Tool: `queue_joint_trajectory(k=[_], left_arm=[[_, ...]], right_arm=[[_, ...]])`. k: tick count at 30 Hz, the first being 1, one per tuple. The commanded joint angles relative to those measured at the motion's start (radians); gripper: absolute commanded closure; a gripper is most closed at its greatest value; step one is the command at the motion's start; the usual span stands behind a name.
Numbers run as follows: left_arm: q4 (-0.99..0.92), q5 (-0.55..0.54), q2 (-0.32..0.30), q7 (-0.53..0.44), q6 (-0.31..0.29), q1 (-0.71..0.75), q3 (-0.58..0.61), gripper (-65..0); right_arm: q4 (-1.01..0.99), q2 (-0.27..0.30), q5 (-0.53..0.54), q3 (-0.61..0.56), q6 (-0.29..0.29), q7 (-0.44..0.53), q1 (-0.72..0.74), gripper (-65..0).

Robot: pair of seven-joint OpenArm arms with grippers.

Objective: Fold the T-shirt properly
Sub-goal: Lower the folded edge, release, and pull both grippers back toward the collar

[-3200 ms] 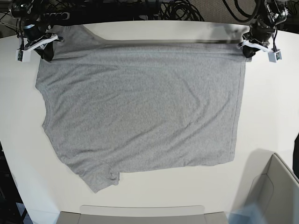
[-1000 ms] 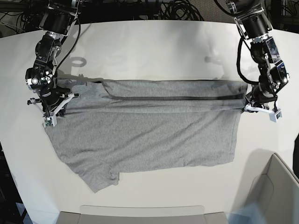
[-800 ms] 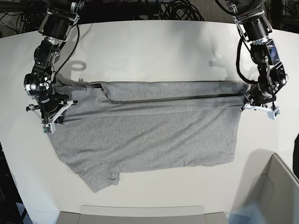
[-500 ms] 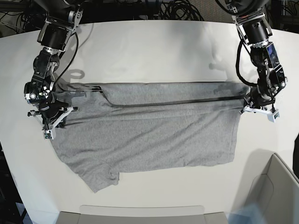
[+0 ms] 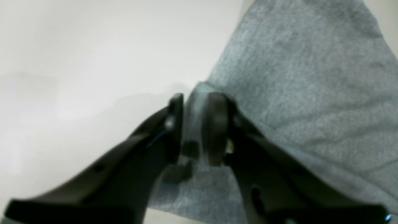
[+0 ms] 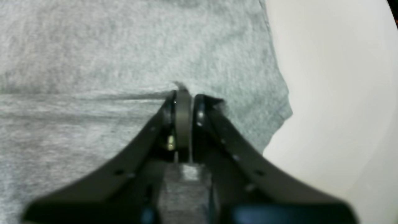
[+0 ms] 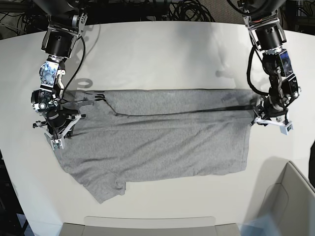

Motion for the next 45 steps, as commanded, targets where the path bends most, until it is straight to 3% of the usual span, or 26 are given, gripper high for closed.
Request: queue_joint_trajectory(k=[1,7,10,14,19,25,28,37,41,45], left_arm=[[0.022,-0.008,-0.017,-0.021,-0.004,-0.023,-0.003,-19.8],[0.067,-0.008,-0.017,-0.014,-0.004,-0.013,-0.011,-19.8],[0.148,-0.016,-0.017,-0.008,-0.003,0.017,-0.014,-19.8],[0.298,-0.016,-0.010,-0.007,-0.003,0.103,-0.014,-19.8],[0.390,-0.012,0.024,-0.007,-0.003,0.194,-0.012,-19.9],[0.395,-0.016,0.026,-0.008,-0.006,0.232,-0.009,-19.9],[0.396,-0.016,0.026,-0.008,-0.006,0.243,-0.007,-19.9],[0.396,-0.014,0.026,-0.008,-0.004,0.246,-0.004,-19.9],[0.396,-0.014,0.026,-0.008,-0.004,0.246,-0.004,-19.9],[0.396,-0.014,0.026,-0.007,-0.004,0.249,-0.004,-19.9]], right_arm=[[0.040,0.007,0.006,0.002,-0.009,0.025,0.026,-10.1],[0.109,0.007,0.004,0.015,-0.003,0.025,0.021,-25.8],[0.198,0.007,0.007,0.016,-0.003,0.008,-0.005,-26.3],[0.382,-0.017,0.020,0.019,-0.003,-0.130,-0.068,-26.3],[0.485,-0.011,0.187,0.159,-0.001,-0.260,-0.157,-26.6],[0.397,0.067,0.363,0.237,0.059,-0.329,-0.229,-26.7],[0.308,0.095,0.368,0.237,0.065,-0.329,-0.228,-26.7],[0.172,0.103,0.368,0.237,0.094,-0.326,-0.197,-26.7],[0.089,0.104,0.363,0.237,0.095,-0.251,-0.198,-26.7],[-0.054,0.139,0.366,0.235,0.099,-0.247,-0.163,-26.7]])
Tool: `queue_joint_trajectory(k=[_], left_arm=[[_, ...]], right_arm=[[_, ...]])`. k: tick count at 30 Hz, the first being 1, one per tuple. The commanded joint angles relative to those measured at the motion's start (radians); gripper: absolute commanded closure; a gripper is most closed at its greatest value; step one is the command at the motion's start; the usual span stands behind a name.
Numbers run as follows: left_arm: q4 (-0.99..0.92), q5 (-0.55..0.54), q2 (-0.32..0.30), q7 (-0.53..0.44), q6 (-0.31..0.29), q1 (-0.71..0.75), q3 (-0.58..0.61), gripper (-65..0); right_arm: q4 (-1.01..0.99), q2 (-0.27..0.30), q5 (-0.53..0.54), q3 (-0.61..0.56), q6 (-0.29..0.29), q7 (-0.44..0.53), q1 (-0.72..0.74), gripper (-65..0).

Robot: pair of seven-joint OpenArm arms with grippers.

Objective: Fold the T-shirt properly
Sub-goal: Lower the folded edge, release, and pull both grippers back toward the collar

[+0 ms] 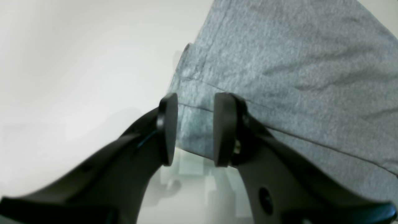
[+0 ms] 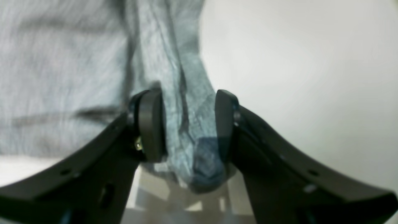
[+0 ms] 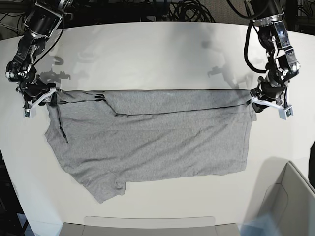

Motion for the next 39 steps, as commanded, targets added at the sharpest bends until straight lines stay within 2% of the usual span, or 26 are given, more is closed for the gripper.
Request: queue_joint_trajectory(k=[1,5,7,11,13,19,23,26,30,33,35,39], left_arm=[[0.021,-0.004,-0.014,-0.017,-0.003,-0.003,-0.003,-19.9],[0.021,-0.004,-0.014,-0.017,-0.003,0.004,-0.003,-19.9],[0.021,-0.006,-0.014,-0.017,-0.003,0.006,-0.003,-19.9],[0.017,-0.007,-0.014,-0.017,-0.009,0.003,-0.002,-20.1],[0.006,-0.007,-0.013,-0.017,-0.012,0.000,-0.002,-20.8],[-0.074,-0.009,0.010,-0.017,-0.012,-0.003,-0.005,-28.9],[-0.115,-0.009,0.009,-0.017,-0.024,-0.003,-0.003,-29.3],[-0.176,-0.006,0.009,-0.017,-0.084,-0.034,-0.003,-29.3],[-0.327,0.001,0.009,-0.030,-0.090,-0.091,-0.003,-29.2],[-0.341,-0.003,0.009,-0.030,-0.092,-0.098,-0.002,-28.9],[-0.339,-0.007,0.009,-0.021,-0.092,-0.098,-0.002,-24.9],[-0.345,-0.004,0.010,-0.017,-0.092,-0.097,-0.002,-4.1]], right_arm=[[-0.026,0.007,-0.029,0.001,-0.008,-0.046,-0.004,-26.7],[-0.043,0.018,-0.028,0.000,0.004,-0.049,-0.014,-26.7],[-0.043,0.017,-0.029,0.000,0.050,-0.053,-0.015,-26.7],[-0.035,0.017,-0.029,0.000,0.135,-0.173,-0.012,-26.6],[-0.035,0.017,-0.029,0.000,0.149,-0.207,-0.009,-26.6],[-0.035,0.020,-0.031,0.001,0.153,-0.208,-0.012,-26.6],[-0.035,0.024,-0.032,0.001,0.153,-0.208,-0.012,-26.6],[-0.035,0.024,-0.034,0.001,0.153,-0.208,-0.012,-26.6],[-0.035,0.024,-0.034,0.000,0.153,-0.208,-0.014,-26.5],[-0.035,0.024,-0.034,-0.005,0.153,-0.208,-0.015,-26.1],[-0.035,0.024,-0.035,-0.006,0.153,-0.211,-0.017,-22.9],[-0.032,0.024,-0.035,-0.005,0.150,-0.213,-0.038,-7.9]])
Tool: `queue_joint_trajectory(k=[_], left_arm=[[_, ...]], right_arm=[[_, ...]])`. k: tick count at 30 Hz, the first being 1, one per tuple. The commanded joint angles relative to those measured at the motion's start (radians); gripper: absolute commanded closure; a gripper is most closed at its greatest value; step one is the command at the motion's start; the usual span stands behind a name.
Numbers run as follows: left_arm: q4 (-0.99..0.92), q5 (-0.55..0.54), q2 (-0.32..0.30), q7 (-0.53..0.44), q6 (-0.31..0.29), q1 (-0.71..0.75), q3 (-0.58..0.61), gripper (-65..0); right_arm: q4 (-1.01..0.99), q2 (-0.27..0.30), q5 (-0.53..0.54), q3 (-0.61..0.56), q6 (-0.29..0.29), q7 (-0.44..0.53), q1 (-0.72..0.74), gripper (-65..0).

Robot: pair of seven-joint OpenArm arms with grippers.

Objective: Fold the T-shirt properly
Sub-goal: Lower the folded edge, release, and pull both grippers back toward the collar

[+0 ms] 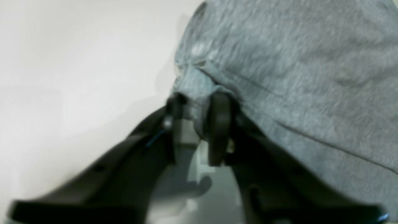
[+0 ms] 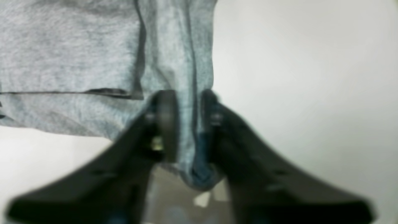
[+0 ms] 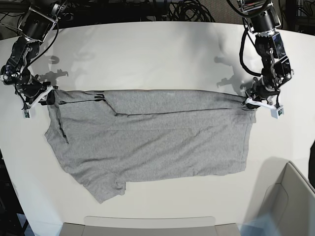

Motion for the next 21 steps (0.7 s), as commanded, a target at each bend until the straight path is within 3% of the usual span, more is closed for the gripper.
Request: queue_joint_trajectory(k=[1,3,15,21], left_arm=[[-0.002,0.010,-0.004,0.038,0.006,0.001,0.003,0.0],[-0.002,0.010,-0.004,0.062,0.006,0.002,0.004,0.0],[0.217,0.007,-0.007,0.111,0.006,0.174,-0.006,0.0],[0.231,0.010,-0.009,0.104,0.006,0.257,-0.008,0.0]], right_arm=[[-0.014,-0.005,-0.074,-0.007,0.007,-0.128,-0.029,-4.1],[-0.014,-0.005,-0.074,-0.010,0.010,-0.128,-0.036,0.0],[0.274,-0.053,-0.073,-0.007,0.011,-0.128,-0.217,0.0],[0.295,-0.051,-0.071,-0.006,0.013,-0.128,-0.296,0.0]])
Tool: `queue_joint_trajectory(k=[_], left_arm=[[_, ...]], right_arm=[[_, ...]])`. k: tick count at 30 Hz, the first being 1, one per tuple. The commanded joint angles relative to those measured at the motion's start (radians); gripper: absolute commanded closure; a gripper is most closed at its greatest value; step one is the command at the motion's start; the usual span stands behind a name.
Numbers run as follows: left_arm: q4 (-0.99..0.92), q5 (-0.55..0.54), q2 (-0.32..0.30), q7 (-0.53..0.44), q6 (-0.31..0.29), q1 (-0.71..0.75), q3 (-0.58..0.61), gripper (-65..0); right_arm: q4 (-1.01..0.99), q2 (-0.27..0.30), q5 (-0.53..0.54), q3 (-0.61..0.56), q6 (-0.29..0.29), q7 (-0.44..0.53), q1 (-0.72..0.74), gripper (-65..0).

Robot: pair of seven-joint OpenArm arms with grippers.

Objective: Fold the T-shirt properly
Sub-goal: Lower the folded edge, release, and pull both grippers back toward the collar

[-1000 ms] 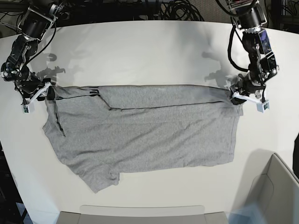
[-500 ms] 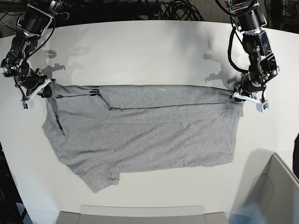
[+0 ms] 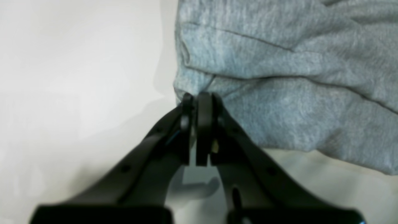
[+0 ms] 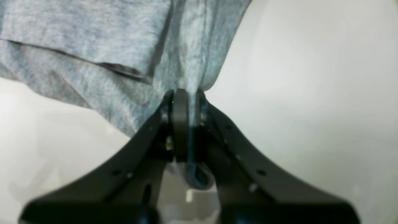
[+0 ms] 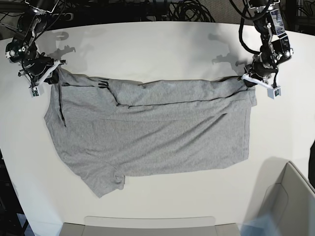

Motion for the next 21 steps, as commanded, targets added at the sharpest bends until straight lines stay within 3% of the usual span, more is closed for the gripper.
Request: queue_joint_trajectory(k=[1,7,10,21], left_arm=[[0.002,0.025,-0.010,0.045,0.011,0.019,-0.006,0.0],[0.004,0.025,-0.010,0.044,0.011,0.103,-0.084,0.0],[0.004,0.023,-0.036,0.044,0.010,0.140,-0.079,0.0],[0.123,0.026,-0.059,0.044,0.010,0.289,-0.088,0.0]], right_arm=[[-0.010,0.005,-0.073,0.001,0.009,-0.117,-0.036,0.0],[-0.006,0.025,-0.070,0.002,0.014,-0.117,-0.099,0.0],[-0.006,0.030,-0.075,0.002,0.067,-0.117,-0.118,0.0],[-0.006,0.030,-0.076,0.035,0.067,-0.117,-0.196,0.0]])
